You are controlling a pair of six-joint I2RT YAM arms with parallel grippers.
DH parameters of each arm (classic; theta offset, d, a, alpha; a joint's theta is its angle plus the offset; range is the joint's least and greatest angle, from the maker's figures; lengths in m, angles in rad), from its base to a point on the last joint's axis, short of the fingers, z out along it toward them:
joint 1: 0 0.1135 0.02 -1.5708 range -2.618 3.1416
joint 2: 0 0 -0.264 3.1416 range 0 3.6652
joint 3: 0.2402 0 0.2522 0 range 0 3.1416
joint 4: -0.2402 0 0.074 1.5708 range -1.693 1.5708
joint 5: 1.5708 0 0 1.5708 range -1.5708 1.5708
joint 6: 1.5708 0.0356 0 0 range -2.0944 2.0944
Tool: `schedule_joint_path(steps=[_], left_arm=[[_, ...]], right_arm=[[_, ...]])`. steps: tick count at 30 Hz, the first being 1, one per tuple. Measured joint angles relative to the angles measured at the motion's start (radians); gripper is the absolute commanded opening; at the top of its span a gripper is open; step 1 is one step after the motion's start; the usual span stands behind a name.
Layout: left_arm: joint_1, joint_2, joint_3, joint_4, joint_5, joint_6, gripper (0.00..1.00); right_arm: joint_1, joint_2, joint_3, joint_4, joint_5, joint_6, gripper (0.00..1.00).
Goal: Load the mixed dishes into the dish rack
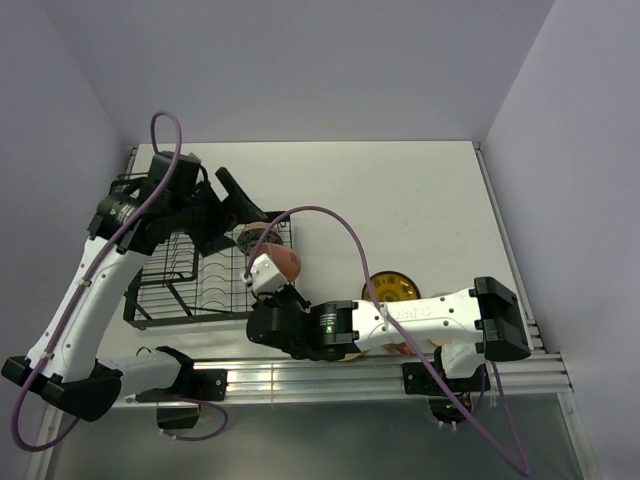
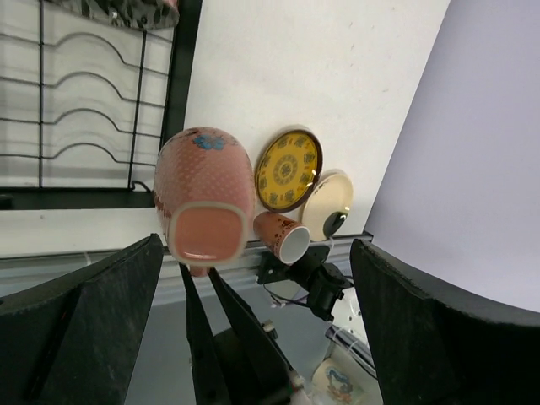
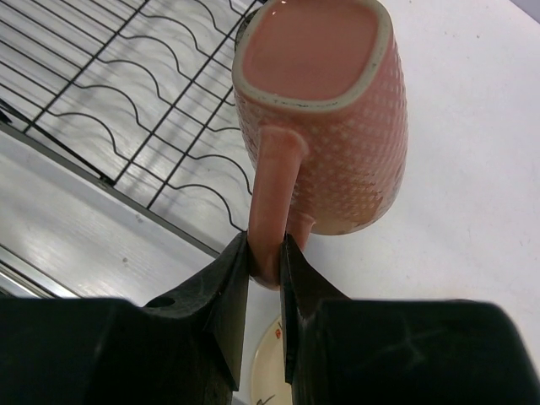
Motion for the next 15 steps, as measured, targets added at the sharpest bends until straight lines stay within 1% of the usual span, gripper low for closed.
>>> schedule_joint_path(steps=[2, 4, 8, 10, 12, 15], left_arm=[[0.014, 0.016, 0.069, -0.022, -0.008, 0.025, 0.99], [0.026, 0.044, 0.174, -0.044, -0.026, 0.056, 0.99], [0.051, 0.116, 0.453, -0.106, -0.096, 0.127, 0.99], [0.061, 0.125, 0.552, -0.111, -0.139, 0.153, 0.99], [0.069, 0.106, 0.596, -0.111, -0.171, 0.172, 0.98], [0.069, 0.034, 0.549, -0.084, -0.175, 0.179, 0.97]], right_arm=[[-0.003, -0.003, -0.016, 0.009, -0.008, -0.005, 0.0], [-0.01, -0.006, -0.029, 0.024, -0.023, -0.015, 0.0], [-0.024, -0.008, -0.037, 0.072, -0.064, -0.041, 0.0], [-0.033, -0.008, -0.039, 0.114, -0.098, -0.058, 0.0], [-0.043, -0.009, -0.048, 0.169, -0.143, -0.075, 0.0], [-0.066, -0.009, -0.075, 0.252, -0.233, -0.094, 0.0]])
